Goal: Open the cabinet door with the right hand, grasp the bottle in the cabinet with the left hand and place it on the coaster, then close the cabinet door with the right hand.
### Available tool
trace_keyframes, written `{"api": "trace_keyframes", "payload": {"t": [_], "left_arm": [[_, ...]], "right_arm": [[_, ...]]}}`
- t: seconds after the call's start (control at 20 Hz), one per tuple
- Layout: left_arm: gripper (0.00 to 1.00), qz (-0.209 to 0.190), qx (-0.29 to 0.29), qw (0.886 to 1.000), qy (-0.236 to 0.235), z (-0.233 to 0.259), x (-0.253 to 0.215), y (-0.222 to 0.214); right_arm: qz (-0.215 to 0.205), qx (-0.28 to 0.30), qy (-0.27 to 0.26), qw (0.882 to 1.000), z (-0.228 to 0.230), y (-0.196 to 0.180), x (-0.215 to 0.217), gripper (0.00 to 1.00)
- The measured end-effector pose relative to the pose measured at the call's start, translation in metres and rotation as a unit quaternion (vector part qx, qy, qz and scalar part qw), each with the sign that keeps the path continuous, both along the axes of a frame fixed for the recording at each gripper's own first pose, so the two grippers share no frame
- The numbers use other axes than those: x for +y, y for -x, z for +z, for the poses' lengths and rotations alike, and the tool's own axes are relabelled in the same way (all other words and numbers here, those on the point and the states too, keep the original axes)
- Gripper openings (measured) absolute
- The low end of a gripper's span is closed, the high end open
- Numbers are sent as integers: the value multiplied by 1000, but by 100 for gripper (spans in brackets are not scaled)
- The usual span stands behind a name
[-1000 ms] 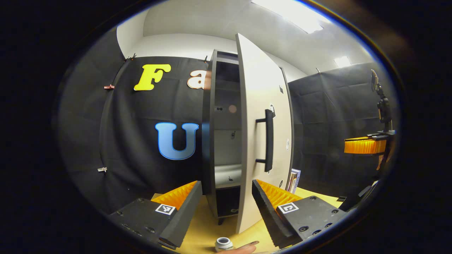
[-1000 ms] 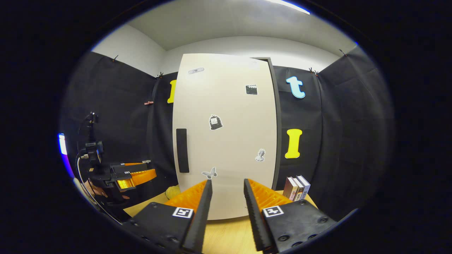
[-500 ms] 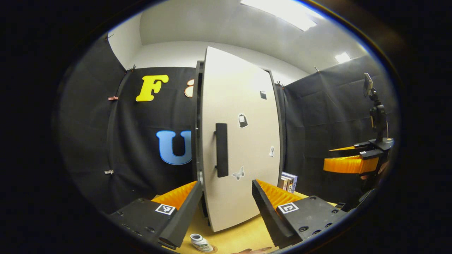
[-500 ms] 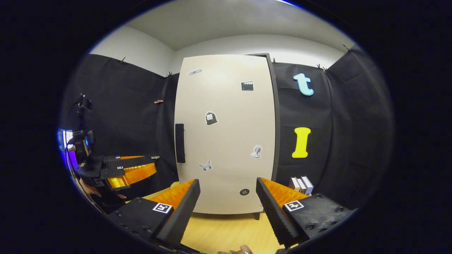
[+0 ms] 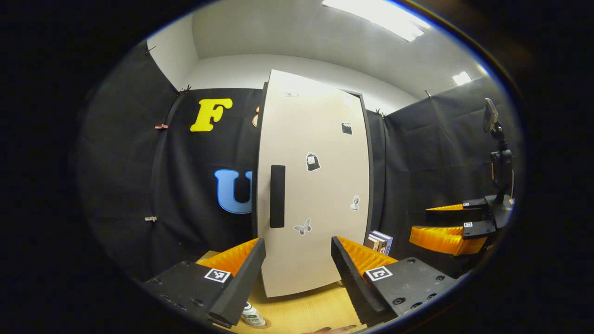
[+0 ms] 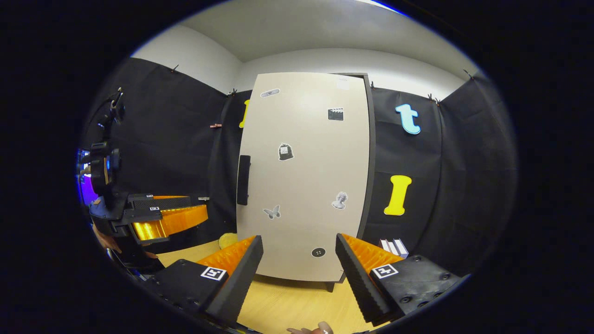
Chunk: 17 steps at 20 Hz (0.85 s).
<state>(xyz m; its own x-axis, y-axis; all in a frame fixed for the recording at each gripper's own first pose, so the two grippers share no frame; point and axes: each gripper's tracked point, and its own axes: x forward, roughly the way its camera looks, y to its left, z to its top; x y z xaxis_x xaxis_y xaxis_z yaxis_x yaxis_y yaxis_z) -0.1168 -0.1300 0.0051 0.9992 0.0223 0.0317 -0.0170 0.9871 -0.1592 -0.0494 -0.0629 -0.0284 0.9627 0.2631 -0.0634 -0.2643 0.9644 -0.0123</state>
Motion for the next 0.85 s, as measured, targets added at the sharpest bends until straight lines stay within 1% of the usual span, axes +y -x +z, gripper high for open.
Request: {"api": "trace_keyframes", "payload": {"t": [0.15, 0.25, 0.4, 0.65, 0.85], "left_arm": [[90, 19, 3, 1000, -3, -1, 8, -2], [90, 29, 5, 1000, -10, -1, 14, 1], [90, 31, 10, 999, -6, -4, 16, 0], [90, 44, 11, 999, -16, -3, 33, 0], [90, 51, 12, 999, -15, -5, 45, 0]], "right_arm": [[14, 2, -5, 1000, -5, -4, 10, 98], [13, 1, -2, 1000, -4, -10, 10, 98], [13, -4, 11, 1000, -9, -22, 14, 98], [29, -2, 1, 1000, -9, -28, 31, 98], [32, -4, 10, 999, -8, -31, 38, 98]]}}
